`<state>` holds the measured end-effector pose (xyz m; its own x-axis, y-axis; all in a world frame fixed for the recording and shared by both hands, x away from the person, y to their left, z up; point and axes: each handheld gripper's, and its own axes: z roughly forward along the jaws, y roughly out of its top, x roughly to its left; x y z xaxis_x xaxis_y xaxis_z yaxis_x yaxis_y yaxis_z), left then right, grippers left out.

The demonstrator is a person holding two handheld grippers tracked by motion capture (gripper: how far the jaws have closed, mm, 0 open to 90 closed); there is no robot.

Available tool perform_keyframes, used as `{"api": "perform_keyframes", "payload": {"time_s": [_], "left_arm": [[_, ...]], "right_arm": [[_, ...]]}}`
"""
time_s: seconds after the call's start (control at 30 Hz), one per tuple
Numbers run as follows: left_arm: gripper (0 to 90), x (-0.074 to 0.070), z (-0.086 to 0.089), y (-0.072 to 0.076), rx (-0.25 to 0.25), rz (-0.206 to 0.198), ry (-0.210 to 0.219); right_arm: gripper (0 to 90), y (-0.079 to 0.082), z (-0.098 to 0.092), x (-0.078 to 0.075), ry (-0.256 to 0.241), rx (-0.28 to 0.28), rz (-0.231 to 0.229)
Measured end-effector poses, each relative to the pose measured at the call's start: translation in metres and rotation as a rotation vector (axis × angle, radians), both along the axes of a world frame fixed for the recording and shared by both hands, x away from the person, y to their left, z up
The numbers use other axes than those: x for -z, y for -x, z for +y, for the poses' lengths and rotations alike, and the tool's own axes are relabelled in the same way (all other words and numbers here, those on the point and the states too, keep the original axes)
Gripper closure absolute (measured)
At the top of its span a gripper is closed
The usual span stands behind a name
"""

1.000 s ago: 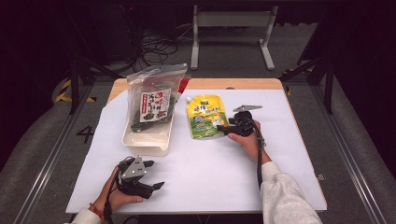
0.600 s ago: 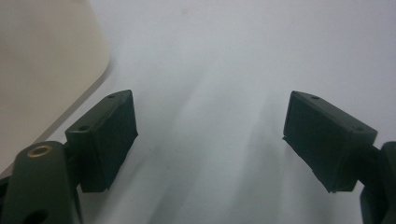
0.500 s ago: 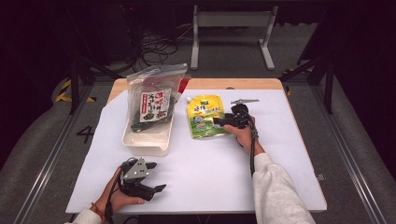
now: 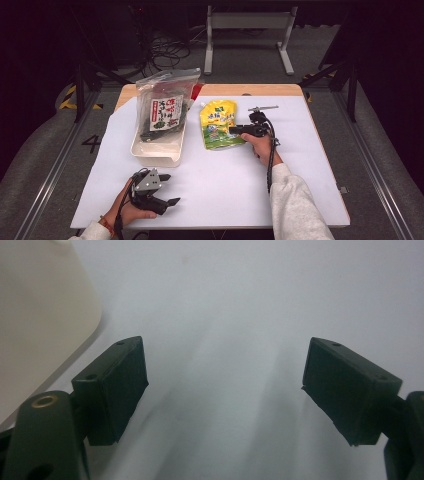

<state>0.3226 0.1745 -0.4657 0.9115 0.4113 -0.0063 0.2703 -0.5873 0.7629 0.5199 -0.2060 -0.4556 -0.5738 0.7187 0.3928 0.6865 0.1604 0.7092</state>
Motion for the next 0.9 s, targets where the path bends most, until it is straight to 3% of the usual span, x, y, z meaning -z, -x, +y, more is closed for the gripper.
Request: {"api": "perform_keyframes", "payload": {"time_s": [0.1, 0.13, 0.37, 0.47, 0.57, 0.73, 0.9], "left_arm": [[18.6, -0.001, -0.001, 0.0, 0.005, -0.001, 0.004], [18.6, -0.002, -0.003, 0.0, 0.008, -0.001, 0.013], [18.6, -0.008, -0.012, 0.001, 0.02, 0.009, 0.048], [18.3, -0.009, -0.02, 0.002, 0.039, 0.016, 0.059], [17.8, -0.009, -0.03, 0.0, 0.029, 0.021, 0.058], [16.3, -0.006, -0.043, -0.007, 0.007, 0.072, 0.078], [14.5, -0.005, -0.058, -0.016, 0.006, 0.127, 0.113]], "right_arm": [[71.8, 0.004, -0.001, -0.001, 0.0, -0.014, -0.012], [74.4, 0.01, -0.003, -0.003, 0.004, -0.037, -0.046], [78.2, 0.032, -0.015, -0.011, 0.0, -0.062, -0.095], [80.2, 0.053, -0.019, -0.018, 0.014, -0.133, -0.12], [81.1, 0.066, -0.02, -0.019, 0.031, -0.161, -0.133], [81.8, 0.086, -0.028, -0.014, 0.031, -0.175, -0.148], [82.4, 0.104, -0.035, -0.021, 0.023, -0.235, -0.181]]}}
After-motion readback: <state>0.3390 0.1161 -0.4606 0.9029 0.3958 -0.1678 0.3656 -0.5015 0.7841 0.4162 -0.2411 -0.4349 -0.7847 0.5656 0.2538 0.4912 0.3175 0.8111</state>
